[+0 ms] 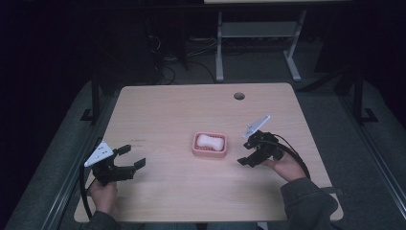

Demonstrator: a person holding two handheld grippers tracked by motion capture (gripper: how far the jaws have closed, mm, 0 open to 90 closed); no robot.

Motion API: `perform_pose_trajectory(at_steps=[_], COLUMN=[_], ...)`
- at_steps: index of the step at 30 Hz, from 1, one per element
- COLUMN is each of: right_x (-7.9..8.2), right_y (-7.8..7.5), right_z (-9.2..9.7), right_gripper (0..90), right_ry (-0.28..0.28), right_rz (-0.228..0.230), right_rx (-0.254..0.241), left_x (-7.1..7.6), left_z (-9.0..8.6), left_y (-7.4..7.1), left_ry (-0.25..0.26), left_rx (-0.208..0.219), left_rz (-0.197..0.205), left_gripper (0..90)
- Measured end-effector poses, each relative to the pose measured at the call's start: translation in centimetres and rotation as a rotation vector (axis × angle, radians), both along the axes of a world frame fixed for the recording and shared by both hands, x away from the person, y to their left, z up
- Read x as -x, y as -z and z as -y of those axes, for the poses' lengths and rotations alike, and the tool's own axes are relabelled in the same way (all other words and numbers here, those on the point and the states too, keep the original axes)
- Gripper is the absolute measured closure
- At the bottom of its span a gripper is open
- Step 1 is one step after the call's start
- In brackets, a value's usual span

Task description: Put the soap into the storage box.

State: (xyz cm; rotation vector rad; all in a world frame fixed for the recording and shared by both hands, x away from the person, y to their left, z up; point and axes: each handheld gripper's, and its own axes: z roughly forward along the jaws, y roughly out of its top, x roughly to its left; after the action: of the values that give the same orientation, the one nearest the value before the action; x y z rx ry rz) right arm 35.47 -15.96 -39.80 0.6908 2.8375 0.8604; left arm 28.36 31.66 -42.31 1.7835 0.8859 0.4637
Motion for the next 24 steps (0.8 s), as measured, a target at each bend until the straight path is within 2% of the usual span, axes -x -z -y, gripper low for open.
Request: perform_pose_trajectory(at_steps=[24], right_x=[3.3], right_y=[1.9], right_z=[4.0], right_gripper=[30.8], right_ry=[0.083], right_rz=[-0.015], right_rx=[-0.055], left_x=[0.0], left_z=[0.3], left_y=[0.0], left_ry=[0.004], left_rx=[-0.006], left_rz=[-0.001], left_gripper=[14.1])
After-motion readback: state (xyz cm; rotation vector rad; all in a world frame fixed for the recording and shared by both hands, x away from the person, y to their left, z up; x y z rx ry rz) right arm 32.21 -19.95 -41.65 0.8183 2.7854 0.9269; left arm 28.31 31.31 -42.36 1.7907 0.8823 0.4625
